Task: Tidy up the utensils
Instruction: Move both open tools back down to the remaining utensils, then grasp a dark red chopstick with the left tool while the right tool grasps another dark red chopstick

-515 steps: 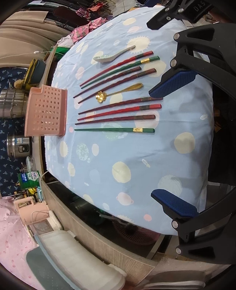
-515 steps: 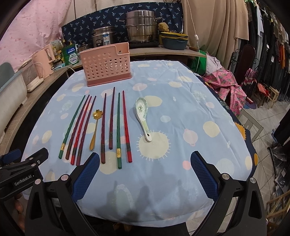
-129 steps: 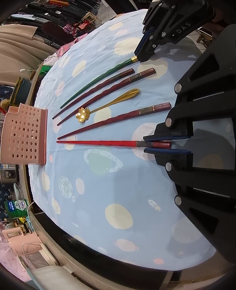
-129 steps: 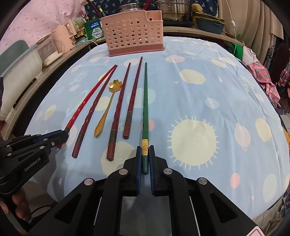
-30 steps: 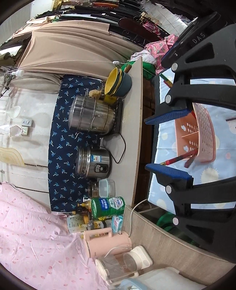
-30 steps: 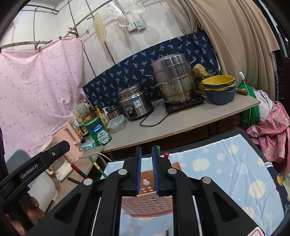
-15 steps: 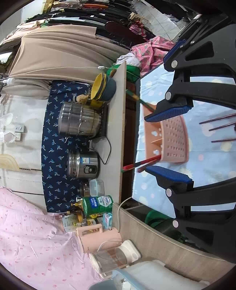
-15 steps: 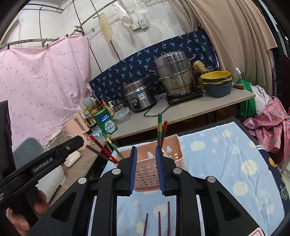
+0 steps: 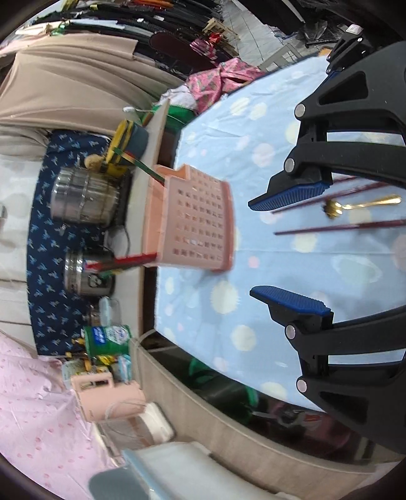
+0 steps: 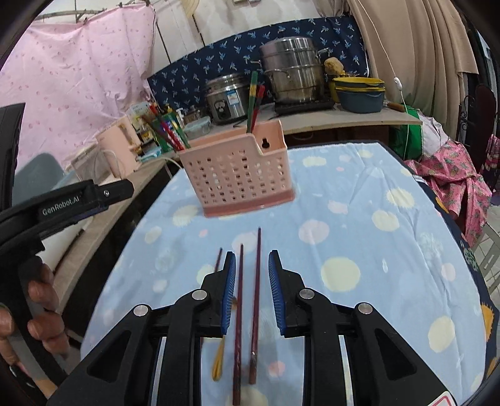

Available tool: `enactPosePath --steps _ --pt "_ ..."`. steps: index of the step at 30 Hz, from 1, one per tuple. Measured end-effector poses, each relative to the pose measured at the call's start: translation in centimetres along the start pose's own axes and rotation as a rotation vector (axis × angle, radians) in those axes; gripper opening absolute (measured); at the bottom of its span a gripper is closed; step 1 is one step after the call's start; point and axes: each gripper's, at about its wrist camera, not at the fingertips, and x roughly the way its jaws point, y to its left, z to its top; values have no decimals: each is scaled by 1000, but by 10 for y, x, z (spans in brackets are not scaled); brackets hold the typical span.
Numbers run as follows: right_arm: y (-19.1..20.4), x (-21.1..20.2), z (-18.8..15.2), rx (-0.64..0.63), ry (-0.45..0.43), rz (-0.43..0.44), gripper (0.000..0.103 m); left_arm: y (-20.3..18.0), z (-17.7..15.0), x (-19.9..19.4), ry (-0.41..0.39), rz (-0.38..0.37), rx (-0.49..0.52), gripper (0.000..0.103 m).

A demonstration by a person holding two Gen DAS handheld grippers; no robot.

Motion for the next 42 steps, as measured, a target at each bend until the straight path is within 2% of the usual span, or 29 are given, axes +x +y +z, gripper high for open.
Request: enactPosePath --steps 9,18,32,42 --pt "0 21 -60 -30 143 -19 22 11 -68 17 125 21 -12 47" --pt "2 31 -77 -43 187 -20 22 11 -111 24 201 27 -8 47" --pt "5 43 -85 -49 220 -17 22 0 -135 25 251 3 27 47" --pt "3 44 -89 -54 217 -33 13 -10 -143 26 276 -21 55 49"
